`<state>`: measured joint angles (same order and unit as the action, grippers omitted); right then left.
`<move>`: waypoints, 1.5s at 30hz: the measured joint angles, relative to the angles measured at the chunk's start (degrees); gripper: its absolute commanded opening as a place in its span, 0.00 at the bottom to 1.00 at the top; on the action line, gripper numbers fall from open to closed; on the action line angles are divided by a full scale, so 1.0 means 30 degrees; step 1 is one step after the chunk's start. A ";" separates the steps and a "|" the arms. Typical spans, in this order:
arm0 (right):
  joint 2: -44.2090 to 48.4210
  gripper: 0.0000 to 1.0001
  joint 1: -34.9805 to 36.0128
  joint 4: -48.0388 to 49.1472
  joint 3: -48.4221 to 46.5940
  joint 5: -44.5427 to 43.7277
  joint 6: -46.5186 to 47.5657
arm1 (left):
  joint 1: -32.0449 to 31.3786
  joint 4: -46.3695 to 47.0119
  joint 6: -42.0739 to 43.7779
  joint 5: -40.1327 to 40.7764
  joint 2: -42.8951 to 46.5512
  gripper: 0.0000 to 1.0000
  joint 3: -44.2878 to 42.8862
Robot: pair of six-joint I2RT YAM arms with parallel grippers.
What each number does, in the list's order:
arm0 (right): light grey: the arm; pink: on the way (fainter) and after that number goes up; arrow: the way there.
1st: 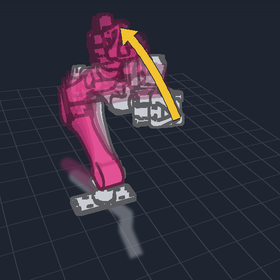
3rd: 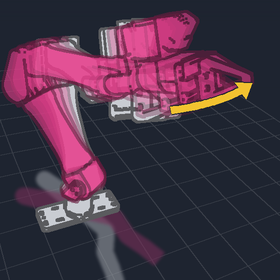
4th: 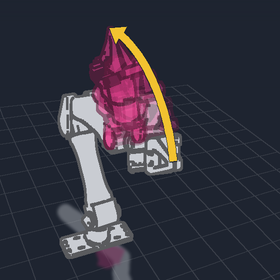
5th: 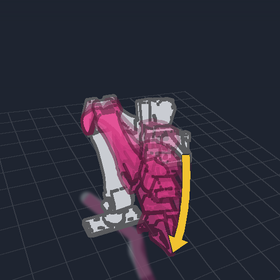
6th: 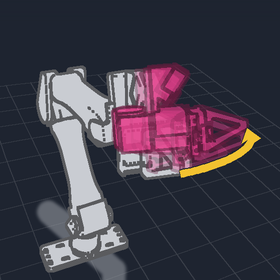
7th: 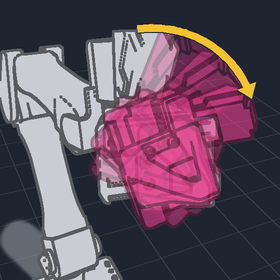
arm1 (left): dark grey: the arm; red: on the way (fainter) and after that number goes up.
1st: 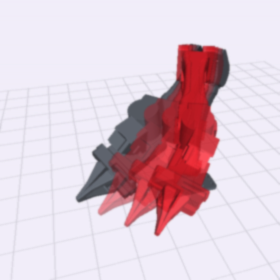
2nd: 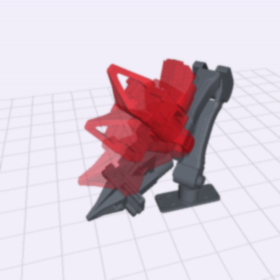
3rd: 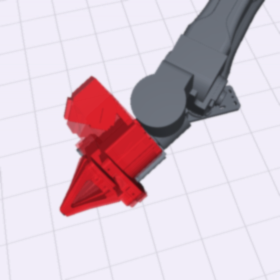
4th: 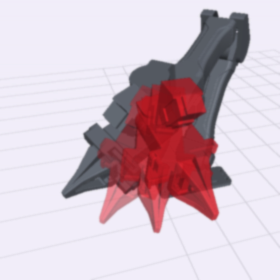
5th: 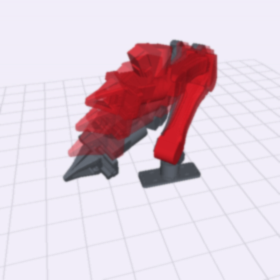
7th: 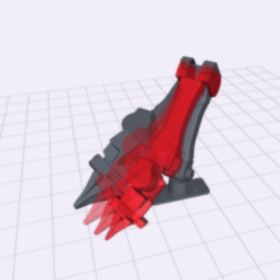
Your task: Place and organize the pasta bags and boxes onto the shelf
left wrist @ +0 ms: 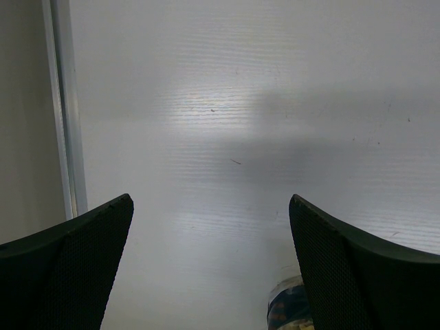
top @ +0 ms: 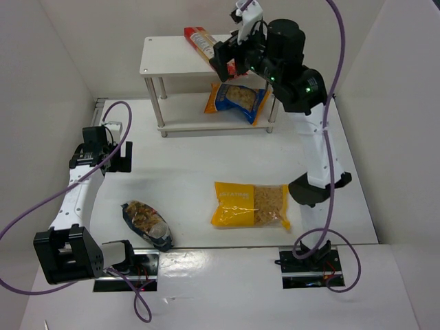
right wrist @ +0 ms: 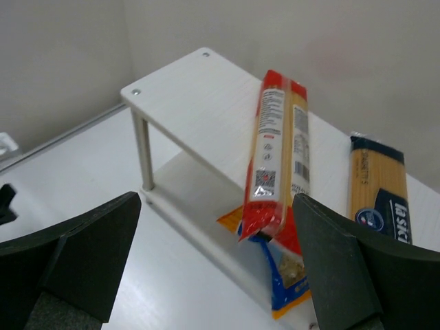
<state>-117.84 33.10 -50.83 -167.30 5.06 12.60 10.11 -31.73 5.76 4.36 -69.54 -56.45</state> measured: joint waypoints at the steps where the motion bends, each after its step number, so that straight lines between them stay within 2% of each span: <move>1: 0.0627 0.99 -0.0051 -0.0189 0.0678 0.0321 -0.0160 | 0.0000 0.0000 0.0000 0.0000 0.0000 1.00 0.0000; 3: 0.2164 0.99 -0.0291 -0.0576 0.2506 0.1005 -0.0568 | 0.0000 0.0000 0.0000 0.0000 0.0000 1.00 0.0000; 5: 0.4444 0.99 -0.0699 -0.0051 0.6186 0.1749 -0.0889 | 0.0000 0.0000 0.0000 0.0000 0.0007 1.00 0.0000; 9: 1.1766 0.99 -0.1705 0.4612 2.0225 0.2098 -0.1377 | 0.0000 -0.0022 0.0000 -0.0087 0.0131 1.00 0.0000; 11: 1.4338 0.99 -0.2237 0.5282 2.5157 0.1960 -0.1421 | 0.0000 -0.0036 0.0000 -0.0109 0.0240 1.00 0.0000; 15: 1.6844 0.99 -0.3249 0.8131 3.2523 0.0707 -0.1552 | 0.0000 -0.0051 0.0000 -0.0372 0.0401 1.00 0.0000; 17: 1.6997 0.99 -0.3796 0.8298 3.4927 -0.0481 -0.1479 | 0.0000 -0.0109 0.0000 -0.0561 0.0401 1.00 0.0000; 25: 1.6211 0.99 -0.4634 0.7410 3.8221 -0.4583 -0.1647 | 0.0000 -0.0743 -0.0015 -0.1319 0.1464 1.00 -0.0007; 30: 1.6808 0.99 -0.7745 0.7388 3.8417 -0.5690 -0.1836 | 0.0000 -0.1202 -0.0051 -0.1639 0.2368 1.00 -0.0007; 33: 1.7245 0.99 -0.8714 0.7417 3.8417 -0.6295 -0.1836 | 0.0000 -0.1209 -0.0058 -0.1698 0.2579 1.00 -0.0007; 45: 1.6546 0.99 -0.8983 0.7512 3.8694 -0.7512 -0.1763 | 0.0000 -0.1297 -0.0051 -0.1501 0.2171 1.00 -0.0007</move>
<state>-68.20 6.15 -28.29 -51.22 -17.47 7.31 10.11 -35.62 5.61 -0.14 -63.02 -56.47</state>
